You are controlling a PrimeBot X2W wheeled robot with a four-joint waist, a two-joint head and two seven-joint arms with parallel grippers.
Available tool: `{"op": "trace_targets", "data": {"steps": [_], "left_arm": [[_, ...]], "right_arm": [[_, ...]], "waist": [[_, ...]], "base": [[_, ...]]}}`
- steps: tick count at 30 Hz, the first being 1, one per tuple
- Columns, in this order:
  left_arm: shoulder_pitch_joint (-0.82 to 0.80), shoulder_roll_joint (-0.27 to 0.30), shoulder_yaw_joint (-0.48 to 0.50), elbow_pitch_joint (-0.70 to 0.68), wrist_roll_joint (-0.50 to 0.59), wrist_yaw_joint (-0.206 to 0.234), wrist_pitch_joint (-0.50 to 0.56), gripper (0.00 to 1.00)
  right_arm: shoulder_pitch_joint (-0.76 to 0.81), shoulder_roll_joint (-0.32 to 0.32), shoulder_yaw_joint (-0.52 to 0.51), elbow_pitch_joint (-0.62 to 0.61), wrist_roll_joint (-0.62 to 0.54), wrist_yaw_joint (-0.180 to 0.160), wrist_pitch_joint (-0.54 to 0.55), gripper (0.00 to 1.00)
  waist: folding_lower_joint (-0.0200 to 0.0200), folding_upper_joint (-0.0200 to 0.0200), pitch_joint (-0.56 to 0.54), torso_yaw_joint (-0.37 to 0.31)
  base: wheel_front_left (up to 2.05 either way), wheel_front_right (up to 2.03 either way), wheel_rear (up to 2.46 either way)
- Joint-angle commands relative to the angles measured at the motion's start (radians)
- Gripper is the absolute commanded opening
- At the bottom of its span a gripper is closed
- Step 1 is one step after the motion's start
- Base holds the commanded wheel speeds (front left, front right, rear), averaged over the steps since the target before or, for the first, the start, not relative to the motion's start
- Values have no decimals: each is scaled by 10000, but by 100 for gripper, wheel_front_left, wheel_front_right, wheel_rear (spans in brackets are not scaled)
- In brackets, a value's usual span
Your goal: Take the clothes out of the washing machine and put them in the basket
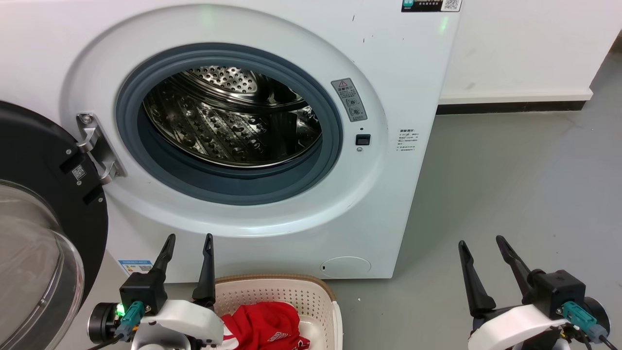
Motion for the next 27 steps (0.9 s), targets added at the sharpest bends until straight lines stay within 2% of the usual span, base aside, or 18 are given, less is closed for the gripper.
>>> {"op": "trace_targets", "data": {"steps": [1, 27], "left_arm": [[101, 58, -17, -18, 37, 50, -24, 100], [416, 407, -109, -526, -16, 406, 204, 100]], "right_arm": [[100, 15, 31, -77, -10, -7, 15, 100], [227, 15, 174, -143, 113, -7, 13, 100]], "waist": [[2, 0, -9, -21], [2, 0, -49, 41]], "base": [[0, 0, 0], [0, 0, 0]]}}
